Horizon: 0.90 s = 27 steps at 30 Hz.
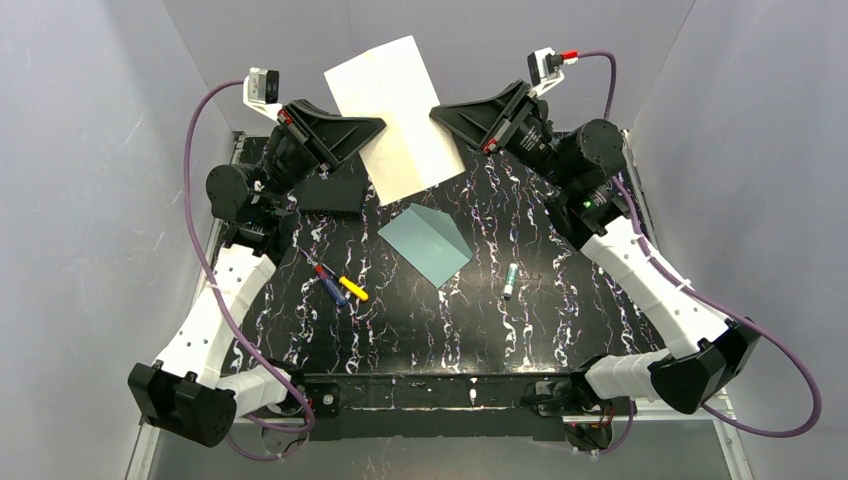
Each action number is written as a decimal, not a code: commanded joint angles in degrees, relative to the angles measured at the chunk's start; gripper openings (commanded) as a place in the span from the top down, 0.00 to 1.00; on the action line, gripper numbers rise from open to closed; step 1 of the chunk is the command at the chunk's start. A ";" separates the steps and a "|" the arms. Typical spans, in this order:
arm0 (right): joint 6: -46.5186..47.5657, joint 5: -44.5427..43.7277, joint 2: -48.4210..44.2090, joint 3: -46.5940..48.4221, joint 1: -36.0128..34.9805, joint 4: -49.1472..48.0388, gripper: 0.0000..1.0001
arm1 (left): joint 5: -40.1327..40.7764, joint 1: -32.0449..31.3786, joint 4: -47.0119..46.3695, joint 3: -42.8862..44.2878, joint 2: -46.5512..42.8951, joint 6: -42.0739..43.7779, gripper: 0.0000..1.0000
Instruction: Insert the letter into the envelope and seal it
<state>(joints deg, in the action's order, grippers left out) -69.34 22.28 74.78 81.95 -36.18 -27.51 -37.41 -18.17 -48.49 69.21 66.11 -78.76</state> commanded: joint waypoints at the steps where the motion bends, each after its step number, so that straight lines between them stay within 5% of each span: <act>1: 10.57 -5.10 -3.92 0.78 -0.29 9.69 0.53 | -1.00 0.02 -2.58 0.87 -0.43 0.89 1.00; 4: 19.08 -10.91 -5.26 3.06 -0.29 20.66 0.26 | -2.50 0.07 -2.11 0.17 0.36 1.77 1.00; 15: 33.34 -6.86 -3.67 8.39 -0.24 33.25 0.23 | -6.60 0.00 9.74 -3.29 0.16 11.49 1.00; 18: 34.40 -5.05 -2.40 9.76 -0.29 35.13 0.26 | -7.14 0.06 11.82 -4.03 0.38 12.27 1.00; 22: 35.06 -4.19 0.31 11.68 -0.29 39.98 0.43 | -7.18 0.07 12.39 -4.80 0.69 12.28 1.00; 27: 31.71 0.95 1.21 9.26 -0.29 34.19 0.54 | -8.48 0.08 12.45 -4.65 1.39 11.80 1.00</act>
<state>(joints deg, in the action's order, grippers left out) -36.64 18.39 75.50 91.07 -36.40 10.35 -43.66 -18.17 -35.55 64.45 67.51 -67.81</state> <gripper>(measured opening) 0.484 0.008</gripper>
